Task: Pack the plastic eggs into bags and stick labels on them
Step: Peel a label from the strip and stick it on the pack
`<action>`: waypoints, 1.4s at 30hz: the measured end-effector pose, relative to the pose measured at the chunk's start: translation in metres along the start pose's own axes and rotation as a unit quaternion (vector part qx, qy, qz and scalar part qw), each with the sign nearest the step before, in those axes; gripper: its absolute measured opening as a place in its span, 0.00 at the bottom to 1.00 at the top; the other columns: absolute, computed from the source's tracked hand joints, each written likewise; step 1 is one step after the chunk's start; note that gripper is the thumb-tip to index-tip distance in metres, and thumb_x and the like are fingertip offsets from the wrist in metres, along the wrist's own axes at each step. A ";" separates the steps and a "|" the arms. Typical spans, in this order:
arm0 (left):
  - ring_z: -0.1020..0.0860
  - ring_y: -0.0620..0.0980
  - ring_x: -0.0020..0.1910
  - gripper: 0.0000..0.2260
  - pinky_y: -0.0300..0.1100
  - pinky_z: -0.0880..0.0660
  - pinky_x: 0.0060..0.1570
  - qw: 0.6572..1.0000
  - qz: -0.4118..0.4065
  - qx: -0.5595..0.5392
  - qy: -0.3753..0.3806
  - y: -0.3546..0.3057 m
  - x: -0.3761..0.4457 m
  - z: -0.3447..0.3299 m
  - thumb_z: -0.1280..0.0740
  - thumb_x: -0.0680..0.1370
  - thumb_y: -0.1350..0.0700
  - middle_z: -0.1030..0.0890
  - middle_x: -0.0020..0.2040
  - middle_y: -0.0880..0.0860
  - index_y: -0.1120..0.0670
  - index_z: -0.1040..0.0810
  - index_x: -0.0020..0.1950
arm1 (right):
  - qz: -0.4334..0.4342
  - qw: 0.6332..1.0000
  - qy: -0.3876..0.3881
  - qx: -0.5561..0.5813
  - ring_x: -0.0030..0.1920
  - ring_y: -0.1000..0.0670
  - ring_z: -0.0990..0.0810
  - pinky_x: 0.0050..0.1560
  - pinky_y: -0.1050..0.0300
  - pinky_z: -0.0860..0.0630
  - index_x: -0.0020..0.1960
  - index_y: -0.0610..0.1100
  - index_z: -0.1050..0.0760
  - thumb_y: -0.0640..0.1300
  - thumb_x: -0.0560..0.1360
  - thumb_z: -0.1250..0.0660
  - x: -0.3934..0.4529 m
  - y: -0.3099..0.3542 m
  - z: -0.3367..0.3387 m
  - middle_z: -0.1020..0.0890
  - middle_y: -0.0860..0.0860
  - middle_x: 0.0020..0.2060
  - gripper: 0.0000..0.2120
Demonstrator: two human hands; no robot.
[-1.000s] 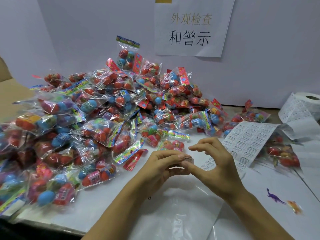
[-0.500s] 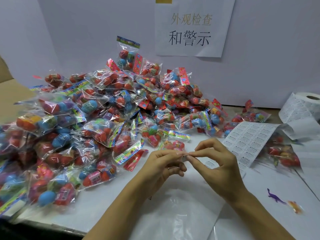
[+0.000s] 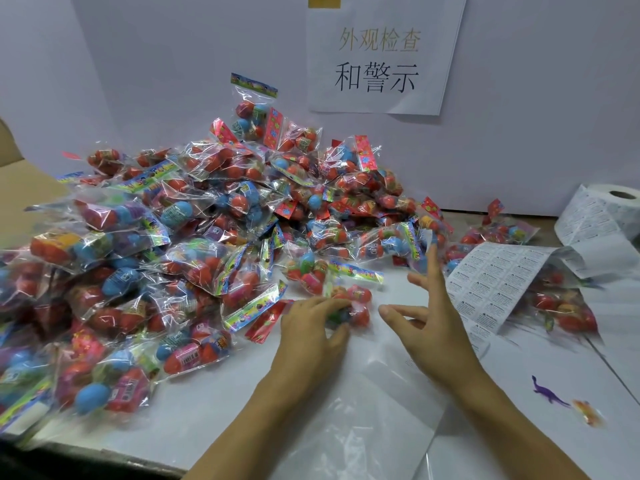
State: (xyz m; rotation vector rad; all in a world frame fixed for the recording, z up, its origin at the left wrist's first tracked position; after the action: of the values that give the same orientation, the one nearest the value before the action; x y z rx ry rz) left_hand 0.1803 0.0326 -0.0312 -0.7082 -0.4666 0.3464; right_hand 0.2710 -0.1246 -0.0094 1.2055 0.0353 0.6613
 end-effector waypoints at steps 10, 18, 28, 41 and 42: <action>0.19 0.50 0.59 0.17 0.45 0.18 0.55 0.965 -0.137 -0.222 0.005 -0.039 -0.008 0.005 0.25 0.75 0.65 0.22 0.62 0.51 0.48 0.15 0.59 | -0.111 0.971 -0.109 0.183 0.65 0.44 0.21 0.67 0.38 0.25 0.79 0.66 0.51 0.57 0.65 0.21 0.009 -0.035 0.027 0.27 0.51 0.68 0.53; 0.16 0.50 0.51 0.26 0.43 0.18 0.46 0.903 0.092 -0.411 0.085 -0.010 -0.005 -0.014 0.25 0.70 0.48 0.17 0.60 0.54 0.47 0.26 0.68 | -0.044 0.967 -0.102 0.229 0.49 0.52 0.13 0.44 0.61 0.18 0.81 0.58 0.47 0.34 0.71 0.24 0.008 -0.022 0.023 0.22 0.56 0.61 0.49; 0.17 0.54 0.40 0.07 0.41 0.19 0.43 0.886 0.092 -0.443 0.099 -0.012 -0.006 -0.015 0.26 0.73 0.52 0.15 0.43 0.64 0.53 0.11 0.43 | -0.040 0.970 -0.011 0.240 0.47 0.52 0.13 0.39 0.64 0.19 0.77 0.63 0.45 0.37 0.67 0.22 0.002 -0.006 -0.003 0.24 0.62 0.59 0.50; 0.15 0.57 0.51 0.20 0.53 0.17 0.50 0.834 0.157 -0.503 0.162 -0.010 -0.013 -0.033 0.21 0.70 0.56 0.14 0.54 0.60 0.54 0.20 0.60 | -0.044 0.960 -0.106 0.256 0.50 0.49 0.13 0.44 0.60 0.18 0.78 0.66 0.48 0.49 0.61 0.20 -0.002 -0.010 0.013 0.23 0.68 0.63 0.55; 0.15 0.58 0.51 0.20 0.53 0.17 0.51 0.836 0.147 -0.499 0.175 -0.013 -0.014 -0.035 0.21 0.70 0.59 0.14 0.54 0.61 0.55 0.21 0.60 | -0.049 0.958 -0.117 0.255 0.50 0.51 0.13 0.44 0.62 0.18 0.78 0.66 0.47 0.49 0.61 0.20 -0.002 -0.012 0.016 0.22 0.71 0.59 0.54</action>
State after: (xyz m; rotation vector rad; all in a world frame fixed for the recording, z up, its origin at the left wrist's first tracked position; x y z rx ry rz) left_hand 0.1887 -0.0017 -0.0500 -1.8497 -0.1498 0.2302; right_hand 0.2811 -0.1417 -0.0146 1.7635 0.0698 0.4271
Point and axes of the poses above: each hand's wrist, its own x-axis towards the middle knuckle, its own z-axis out of the back of the hand, y = z × x, the point moved 10 cm from there along x, towards the middle knuckle
